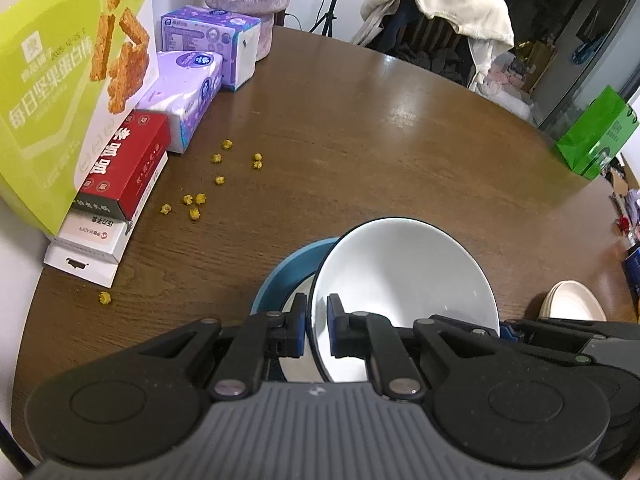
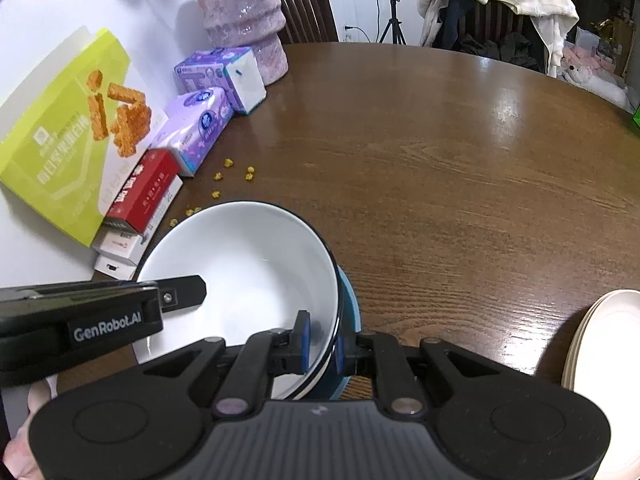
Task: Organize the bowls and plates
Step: 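Carry the white bowl with both grippers over the light-blue bowl, then lower the white bowl with both grippers into the light-blue bowl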
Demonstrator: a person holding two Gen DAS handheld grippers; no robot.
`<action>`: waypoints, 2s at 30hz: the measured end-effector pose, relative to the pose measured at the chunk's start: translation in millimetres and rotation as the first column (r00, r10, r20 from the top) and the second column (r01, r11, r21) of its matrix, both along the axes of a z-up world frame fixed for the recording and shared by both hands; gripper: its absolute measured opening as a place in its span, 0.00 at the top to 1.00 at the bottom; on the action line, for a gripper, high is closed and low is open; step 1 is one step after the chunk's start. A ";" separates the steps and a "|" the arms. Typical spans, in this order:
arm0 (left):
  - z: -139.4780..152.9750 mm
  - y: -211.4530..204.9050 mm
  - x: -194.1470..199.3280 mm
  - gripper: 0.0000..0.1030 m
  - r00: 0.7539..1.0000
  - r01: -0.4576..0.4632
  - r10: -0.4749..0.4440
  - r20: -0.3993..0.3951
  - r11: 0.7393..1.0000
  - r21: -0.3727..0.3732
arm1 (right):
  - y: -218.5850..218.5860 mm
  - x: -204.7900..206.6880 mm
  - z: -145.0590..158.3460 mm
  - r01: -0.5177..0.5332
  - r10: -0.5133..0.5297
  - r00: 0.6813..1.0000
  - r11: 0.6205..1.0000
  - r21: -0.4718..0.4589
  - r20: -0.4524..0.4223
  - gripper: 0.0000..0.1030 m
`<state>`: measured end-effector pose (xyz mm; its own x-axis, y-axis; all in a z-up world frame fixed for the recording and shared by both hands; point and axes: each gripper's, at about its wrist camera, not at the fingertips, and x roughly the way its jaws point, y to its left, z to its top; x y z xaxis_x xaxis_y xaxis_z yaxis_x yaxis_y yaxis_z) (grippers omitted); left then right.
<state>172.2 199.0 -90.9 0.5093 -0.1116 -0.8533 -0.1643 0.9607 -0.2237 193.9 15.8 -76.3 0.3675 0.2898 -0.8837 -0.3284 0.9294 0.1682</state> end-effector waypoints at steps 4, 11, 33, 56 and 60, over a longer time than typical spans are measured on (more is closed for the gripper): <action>-6.5 0.7 0.1 0.90 1.000 -0.001 0.001 -0.012 1.000 0.006 | 3.8 0.4 -6.8 -0.010 0.010 1.000 1.000 -0.013 -0.004 0.88; -12.3 1.3 0.9 0.90 1.000 0.003 -0.002 -0.021 1.000 0.029 | 10.8 1.5 -13.2 -0.033 0.034 0.999 0.999 -0.037 0.001 0.88; -24.9 0.1 1.3 0.90 0.999 0.027 -0.026 -0.042 0.999 0.025 | 13.5 2.4 -20.5 -0.056 0.056 0.998 0.995 -0.078 0.005 0.88; -27.9 5.1 0.6 0.90 0.999 0.011 -0.012 -0.048 1.000 -0.011 | 12.6 5.0 -23.2 -0.053 0.053 0.999 0.997 -0.055 -0.009 0.85; -29.3 5.7 -1.6 0.90 0.999 0.010 -0.010 -0.047 1.000 -0.015 | 11.3 3.3 -20.9 -0.057 0.057 0.998 0.997 -0.054 -0.004 0.85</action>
